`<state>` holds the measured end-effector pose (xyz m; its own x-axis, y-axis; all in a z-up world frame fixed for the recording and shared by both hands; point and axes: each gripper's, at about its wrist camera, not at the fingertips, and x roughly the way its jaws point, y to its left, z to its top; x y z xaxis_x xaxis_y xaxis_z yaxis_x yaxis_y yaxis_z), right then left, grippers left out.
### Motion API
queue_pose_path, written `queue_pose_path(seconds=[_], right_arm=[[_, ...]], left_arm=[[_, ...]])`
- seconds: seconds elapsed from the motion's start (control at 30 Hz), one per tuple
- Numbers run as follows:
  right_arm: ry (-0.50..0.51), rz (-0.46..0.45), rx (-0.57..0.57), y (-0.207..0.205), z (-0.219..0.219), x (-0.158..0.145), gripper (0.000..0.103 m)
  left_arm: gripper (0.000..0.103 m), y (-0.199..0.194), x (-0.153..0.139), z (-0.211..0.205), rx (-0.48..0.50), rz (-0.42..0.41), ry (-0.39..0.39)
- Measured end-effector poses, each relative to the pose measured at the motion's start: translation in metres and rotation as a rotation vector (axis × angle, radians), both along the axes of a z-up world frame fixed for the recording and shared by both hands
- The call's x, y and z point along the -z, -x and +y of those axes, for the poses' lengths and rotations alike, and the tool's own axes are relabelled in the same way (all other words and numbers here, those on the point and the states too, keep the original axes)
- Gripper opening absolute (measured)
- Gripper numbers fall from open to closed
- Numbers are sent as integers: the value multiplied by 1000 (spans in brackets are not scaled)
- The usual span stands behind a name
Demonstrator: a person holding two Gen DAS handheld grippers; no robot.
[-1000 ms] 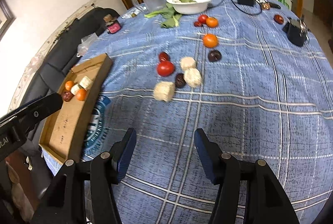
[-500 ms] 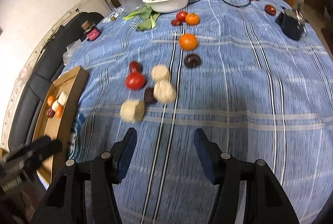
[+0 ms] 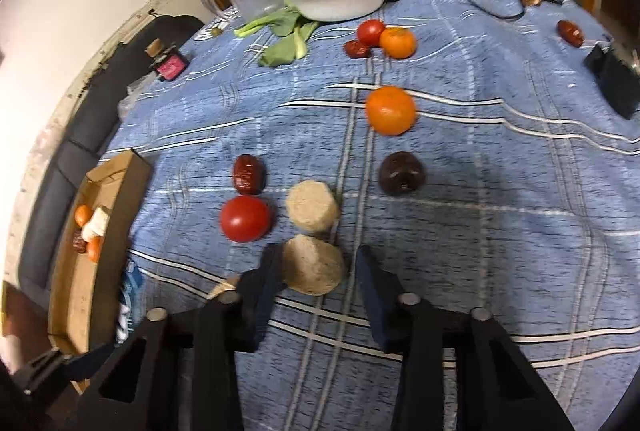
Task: Organize fruits
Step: 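Grasp the square cake with the left tool while the right tool grasps a round pastry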
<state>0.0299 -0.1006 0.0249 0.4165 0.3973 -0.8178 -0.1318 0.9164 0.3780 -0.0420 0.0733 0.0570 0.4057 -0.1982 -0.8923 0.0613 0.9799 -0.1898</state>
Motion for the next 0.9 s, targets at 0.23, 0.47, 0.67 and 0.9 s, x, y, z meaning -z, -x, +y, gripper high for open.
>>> queue_pose_path(seconds=[0.23,0.47,0.67,0.9], right_arm=[[22,6,38,18,-35,-5,33],[35,-1,48,24,-54,-8,33],[15,-36,-8,22,-41,-17,33],[35,-62,-94,13,-7,-17,44]], left_arm=[[62,-29,8,-12,16,-16,3],[61,-57,26,-42,104,-21,-12],[24,-68,38,-53,144,2,-6],[24,-58,32,-28,69,2,-16]])
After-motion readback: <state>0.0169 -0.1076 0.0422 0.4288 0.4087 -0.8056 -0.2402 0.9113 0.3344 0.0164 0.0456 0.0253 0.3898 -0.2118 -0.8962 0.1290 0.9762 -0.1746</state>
